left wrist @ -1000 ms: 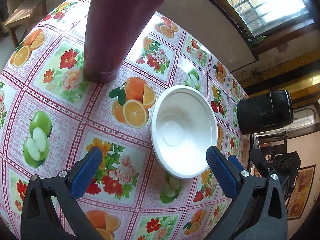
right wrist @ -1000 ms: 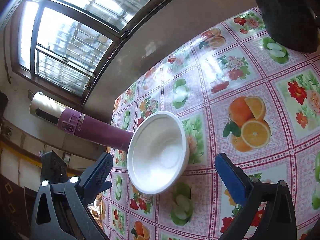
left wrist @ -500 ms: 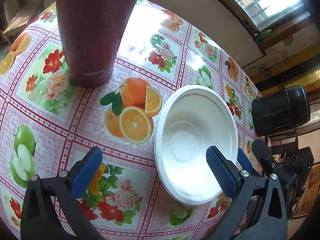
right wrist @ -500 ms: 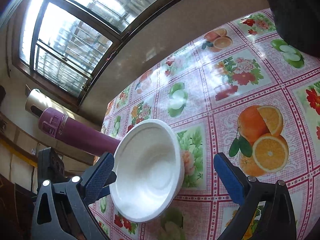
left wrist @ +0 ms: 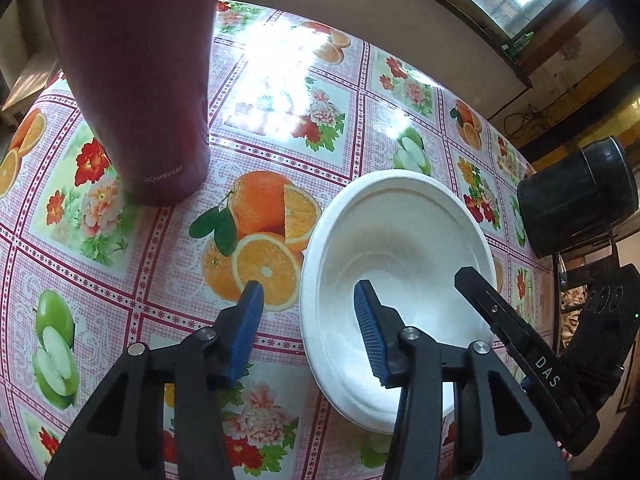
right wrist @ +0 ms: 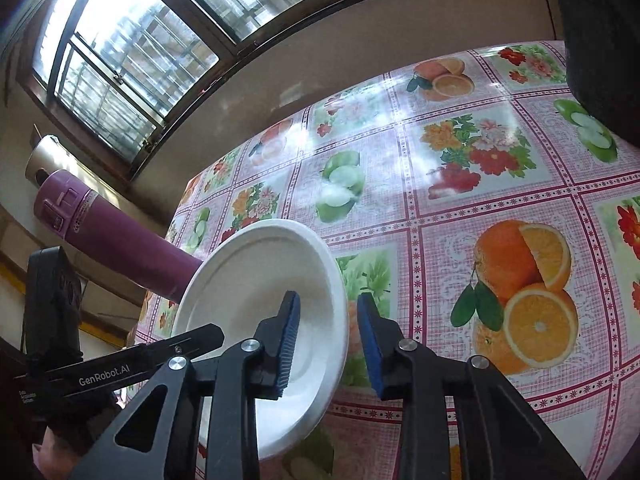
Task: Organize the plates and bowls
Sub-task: 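Close the left tool on the white bowl rim, then lift the white bowl with the left tool and carry it to the stack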
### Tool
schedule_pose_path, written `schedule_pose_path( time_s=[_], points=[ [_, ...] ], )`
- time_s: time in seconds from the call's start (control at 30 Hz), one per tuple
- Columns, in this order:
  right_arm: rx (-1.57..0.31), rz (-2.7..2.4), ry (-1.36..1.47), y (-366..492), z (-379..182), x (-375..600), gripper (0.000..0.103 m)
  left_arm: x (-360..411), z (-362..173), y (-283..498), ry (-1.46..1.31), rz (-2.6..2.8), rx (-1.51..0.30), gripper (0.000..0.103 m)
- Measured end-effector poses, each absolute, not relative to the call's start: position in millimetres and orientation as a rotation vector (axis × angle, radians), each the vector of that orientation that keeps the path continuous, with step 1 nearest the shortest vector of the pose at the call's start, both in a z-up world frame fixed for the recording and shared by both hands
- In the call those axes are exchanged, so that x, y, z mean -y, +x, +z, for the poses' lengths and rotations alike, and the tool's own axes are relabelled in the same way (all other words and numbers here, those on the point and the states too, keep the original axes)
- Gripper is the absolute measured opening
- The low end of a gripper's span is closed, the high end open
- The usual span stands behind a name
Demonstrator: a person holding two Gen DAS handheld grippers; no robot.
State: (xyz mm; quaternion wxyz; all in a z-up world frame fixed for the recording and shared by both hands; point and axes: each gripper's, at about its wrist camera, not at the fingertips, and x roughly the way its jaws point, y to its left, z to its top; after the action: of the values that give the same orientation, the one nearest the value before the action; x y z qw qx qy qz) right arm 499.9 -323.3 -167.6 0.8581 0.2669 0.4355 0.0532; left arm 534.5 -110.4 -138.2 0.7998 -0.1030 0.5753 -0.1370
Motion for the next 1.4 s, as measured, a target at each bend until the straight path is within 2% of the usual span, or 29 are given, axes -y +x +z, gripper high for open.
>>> schedule_pose_path(
  time_s=[0.03,0.1,0.2,0.37,0.43,0.73,0.97,1.17,1.4],
  points=[
    [-0.915,0.106,0.559,499.3,-167.8,323.2,0.021,111.6,-136.9,533.6,-0.211,-0.298,-1.229,0.038],
    [-0.919,0.094,0.562,498.0,-169.4,323.9,0.012,112.3,-134.3,530.4,-0.2,-0.309,-1.219,0.03],
    [-0.929,0.09,0.579,493.1,-171.0,326.0,0.009,120.9,-129.6,523.8,-0.164,-0.342,-1.207,0.021],
    [-0.915,0.079,0.558,470.9,-161.9,327.2,0.009,135.0,-119.2,499.6,-0.033,-0.345,-1.18,0.019],
    [-0.914,0.081,0.561,459.8,-156.1,329.8,0.009,135.2,-114.9,489.9,-0.009,-0.348,-1.18,0.015],
    [-0.906,0.115,0.505,374.3,-117.3,319.4,0.009,131.6,-83.3,413.1,0.063,-0.37,-1.187,0.014],
    [-0.879,0.184,0.483,287.1,-70.5,295.3,0.009,108.2,-34.8,323.0,0.104,-0.369,-1.19,0.015],
    [-0.874,0.285,0.428,225.0,-42.1,235.9,0.01,53.8,-7.9,246.7,0.117,-0.322,-1.184,0.015],
    [-0.916,0.421,0.353,188.6,-47.9,146.8,0.011,-29.7,-17.1,192.5,0.066,-0.237,-1.209,0.015]
  ],
)
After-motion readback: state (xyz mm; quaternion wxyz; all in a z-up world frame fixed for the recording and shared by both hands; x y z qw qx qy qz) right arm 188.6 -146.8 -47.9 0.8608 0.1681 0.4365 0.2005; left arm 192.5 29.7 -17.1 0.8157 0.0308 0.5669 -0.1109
